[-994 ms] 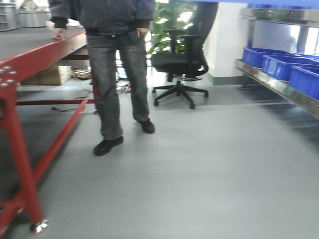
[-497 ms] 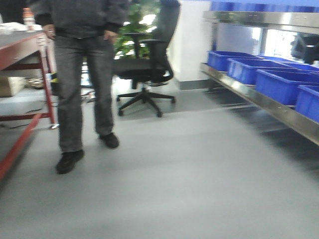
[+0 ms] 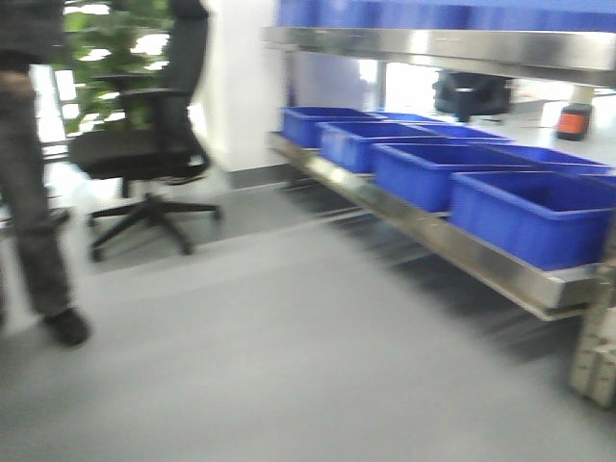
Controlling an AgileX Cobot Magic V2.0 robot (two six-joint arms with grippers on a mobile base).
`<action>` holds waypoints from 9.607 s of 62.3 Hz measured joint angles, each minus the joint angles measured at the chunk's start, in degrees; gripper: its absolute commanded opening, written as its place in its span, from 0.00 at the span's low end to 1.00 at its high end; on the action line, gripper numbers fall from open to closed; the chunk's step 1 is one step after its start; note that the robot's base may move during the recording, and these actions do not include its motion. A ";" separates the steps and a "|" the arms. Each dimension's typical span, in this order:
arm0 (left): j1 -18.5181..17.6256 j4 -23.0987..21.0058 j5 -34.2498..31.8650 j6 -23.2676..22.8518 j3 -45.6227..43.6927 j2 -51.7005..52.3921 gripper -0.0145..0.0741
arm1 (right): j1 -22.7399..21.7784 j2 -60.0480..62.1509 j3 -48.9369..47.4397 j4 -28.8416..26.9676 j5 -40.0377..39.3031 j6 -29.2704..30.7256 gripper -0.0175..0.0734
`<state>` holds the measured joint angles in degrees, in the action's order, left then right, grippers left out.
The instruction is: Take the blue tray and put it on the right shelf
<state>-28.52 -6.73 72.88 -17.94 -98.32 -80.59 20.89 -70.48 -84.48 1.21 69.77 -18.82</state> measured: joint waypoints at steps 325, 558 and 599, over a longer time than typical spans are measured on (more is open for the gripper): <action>4.73 2.15 -6.95 13.45 -1.76 -11.78 0.70 | -0.33 -11.82 -1.15 5.04 -6.32 1.24 0.75; 29.60 2.78 -74.34 17.94 99.96 81.23 0.11 | -18.44 70.92 83.81 -3.31 -68.21 21.23 0.26; 29.60 2.78 -74.37 18.24 99.96 81.23 0.11 | -18.53 71.16 85.99 -3.54 -69.77 21.23 0.26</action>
<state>1.07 -3.95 -1.49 0.30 1.64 0.65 2.35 0.68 1.52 -2.32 0.00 2.41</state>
